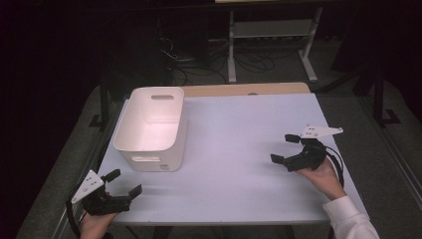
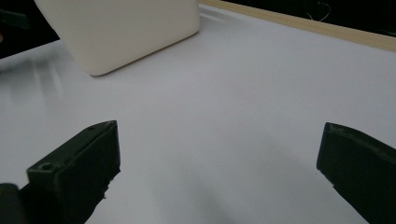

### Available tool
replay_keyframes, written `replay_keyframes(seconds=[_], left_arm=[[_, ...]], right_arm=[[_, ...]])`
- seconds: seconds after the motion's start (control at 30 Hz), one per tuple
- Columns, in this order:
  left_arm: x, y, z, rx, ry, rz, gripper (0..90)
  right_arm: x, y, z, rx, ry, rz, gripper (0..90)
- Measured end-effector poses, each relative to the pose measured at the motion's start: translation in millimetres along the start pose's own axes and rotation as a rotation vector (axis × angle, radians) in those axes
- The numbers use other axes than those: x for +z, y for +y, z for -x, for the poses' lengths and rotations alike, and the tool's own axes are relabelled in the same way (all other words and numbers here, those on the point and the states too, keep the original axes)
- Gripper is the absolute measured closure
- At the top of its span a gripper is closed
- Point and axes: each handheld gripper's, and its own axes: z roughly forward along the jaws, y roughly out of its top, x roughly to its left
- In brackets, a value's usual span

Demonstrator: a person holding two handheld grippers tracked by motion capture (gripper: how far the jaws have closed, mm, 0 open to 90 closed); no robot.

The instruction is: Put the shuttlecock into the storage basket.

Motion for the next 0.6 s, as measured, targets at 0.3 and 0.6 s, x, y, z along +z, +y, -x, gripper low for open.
replay_keyframes(seconds=[0.3, 0.6], left_arm=[[0.0, 0.0, -0.1, 0.002, 0.001, -0.002, 0.0], [0.0, 0.0, -0.1, 0.003, 0.001, -0.005, 0.0]], right_arm=[[-7.6, -8.2, 3.4, -0.004, -0.017, 0.017, 0.0], [-13.5, -15.1, 4.6, 0.006, -0.036, 0.008, 0.0]])
